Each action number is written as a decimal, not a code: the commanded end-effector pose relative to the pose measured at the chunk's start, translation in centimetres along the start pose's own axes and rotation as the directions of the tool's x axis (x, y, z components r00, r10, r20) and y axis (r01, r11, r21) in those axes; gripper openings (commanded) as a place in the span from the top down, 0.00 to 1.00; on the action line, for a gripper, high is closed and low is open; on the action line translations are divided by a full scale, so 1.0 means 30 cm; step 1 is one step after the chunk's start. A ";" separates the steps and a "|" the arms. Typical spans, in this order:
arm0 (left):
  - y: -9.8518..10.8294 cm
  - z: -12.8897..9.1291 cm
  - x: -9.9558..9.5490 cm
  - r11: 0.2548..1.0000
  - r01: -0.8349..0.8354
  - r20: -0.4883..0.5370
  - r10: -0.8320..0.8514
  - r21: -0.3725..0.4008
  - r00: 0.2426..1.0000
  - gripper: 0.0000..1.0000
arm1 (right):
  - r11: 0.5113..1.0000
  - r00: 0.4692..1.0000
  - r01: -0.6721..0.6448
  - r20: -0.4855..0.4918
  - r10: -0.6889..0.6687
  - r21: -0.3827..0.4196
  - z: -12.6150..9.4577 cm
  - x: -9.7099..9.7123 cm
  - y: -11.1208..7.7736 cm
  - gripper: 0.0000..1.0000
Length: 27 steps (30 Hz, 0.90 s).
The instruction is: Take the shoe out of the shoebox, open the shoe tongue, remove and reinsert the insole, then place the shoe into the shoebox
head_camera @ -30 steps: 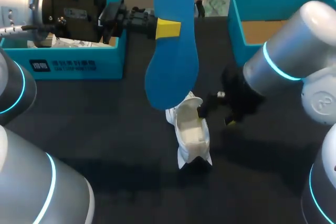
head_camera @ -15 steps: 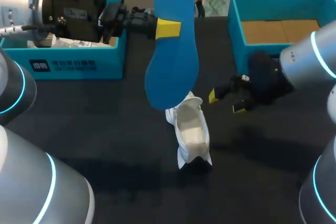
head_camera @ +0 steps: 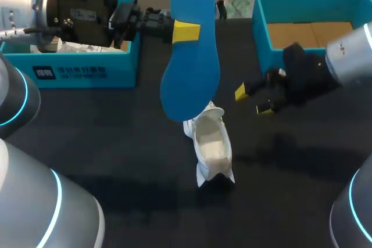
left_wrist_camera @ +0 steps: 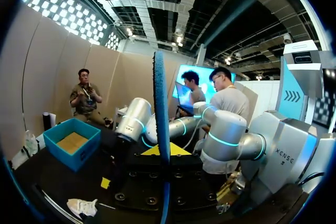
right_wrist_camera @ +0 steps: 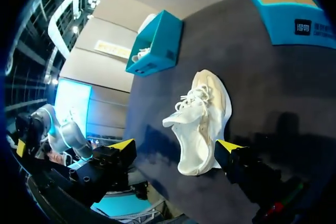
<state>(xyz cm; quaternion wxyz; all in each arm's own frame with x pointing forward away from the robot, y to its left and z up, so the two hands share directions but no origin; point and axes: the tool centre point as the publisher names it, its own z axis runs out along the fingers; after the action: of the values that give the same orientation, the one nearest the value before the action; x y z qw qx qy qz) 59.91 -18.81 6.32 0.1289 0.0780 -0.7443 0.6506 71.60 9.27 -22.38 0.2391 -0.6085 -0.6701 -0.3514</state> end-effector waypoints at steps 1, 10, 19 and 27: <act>-0.001 0.008 -0.005 1.000 -0.001 -0.002 0.001 0.001 1.000 1.00 | 0.999 0.999 -0.015 -0.050 0.016 0.029 0.006 -0.008 0.033 0.00; -0.001 0.008 -0.005 1.000 -0.001 -0.002 0.001 0.001 1.000 1.00 | 0.997 0.964 -0.081 -0.257 0.076 -0.011 -0.006 -0.007 0.048 0.00; -0.001 0.008 -0.005 1.000 -0.001 -0.002 0.001 0.001 1.000 1.00 | 0.997 0.964 -0.081 -0.257 0.076 -0.011 -0.006 -0.007 0.048 0.00; -0.001 0.008 -0.005 1.000 -0.001 -0.002 0.001 0.001 1.000 1.00 | 0.996 0.953 -0.088 -0.293 0.077 -0.022 -0.050 0.037 0.069 0.00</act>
<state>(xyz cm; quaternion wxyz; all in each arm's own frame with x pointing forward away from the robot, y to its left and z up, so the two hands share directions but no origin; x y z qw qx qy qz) 59.91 -18.81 6.32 0.1289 0.0780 -0.7443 0.6506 73.51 9.08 -20.76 0.3397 -0.5814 -0.5957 -0.4379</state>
